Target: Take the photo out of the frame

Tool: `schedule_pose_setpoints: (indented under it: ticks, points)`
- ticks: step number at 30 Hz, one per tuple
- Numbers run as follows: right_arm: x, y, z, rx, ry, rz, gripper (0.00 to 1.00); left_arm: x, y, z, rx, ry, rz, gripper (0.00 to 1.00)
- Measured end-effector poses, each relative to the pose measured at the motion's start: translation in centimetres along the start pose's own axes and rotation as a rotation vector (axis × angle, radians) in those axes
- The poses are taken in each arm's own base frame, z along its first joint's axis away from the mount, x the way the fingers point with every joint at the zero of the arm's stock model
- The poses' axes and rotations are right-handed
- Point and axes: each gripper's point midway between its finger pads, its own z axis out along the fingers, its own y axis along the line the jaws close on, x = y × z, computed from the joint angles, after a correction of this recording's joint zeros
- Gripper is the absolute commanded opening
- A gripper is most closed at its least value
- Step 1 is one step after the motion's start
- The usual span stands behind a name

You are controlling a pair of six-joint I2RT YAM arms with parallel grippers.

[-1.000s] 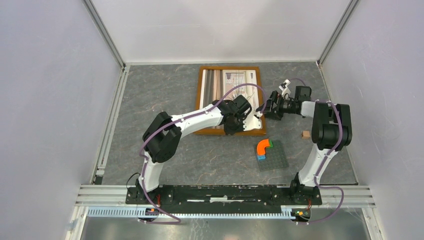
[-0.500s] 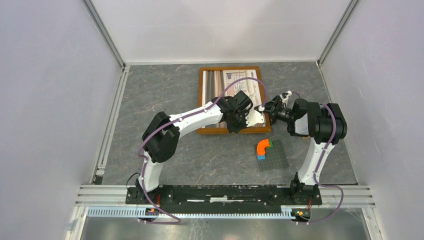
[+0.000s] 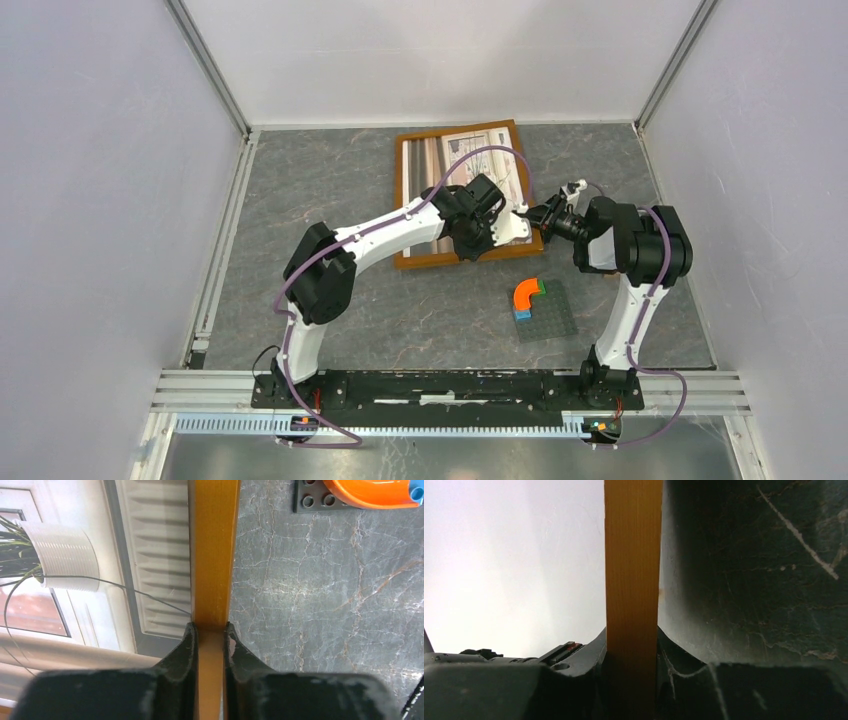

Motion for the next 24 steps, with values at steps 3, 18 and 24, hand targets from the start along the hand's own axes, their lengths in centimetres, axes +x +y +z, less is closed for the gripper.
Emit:
schedule_pose_setpoints:
  ticks: [3,18,24]
  points:
    - [0.1,0.4,-0.1,0.008,0.004,0.003,0.00,-0.2,0.0,-0.5,0.002,0.002,-0.016,0.56]
    - [-4.2,4.0,-0.3,0.216,0.027,-0.284,0.00,-3.5,6.8,-8.4,-0.128,-0.166,-0.280,1.00]
    - [-6.4,7.1,-1.3,0.359,0.054,-0.420,0.00,-0.1,11.7,-14.9,-0.252,-0.225,-0.458,1.00]
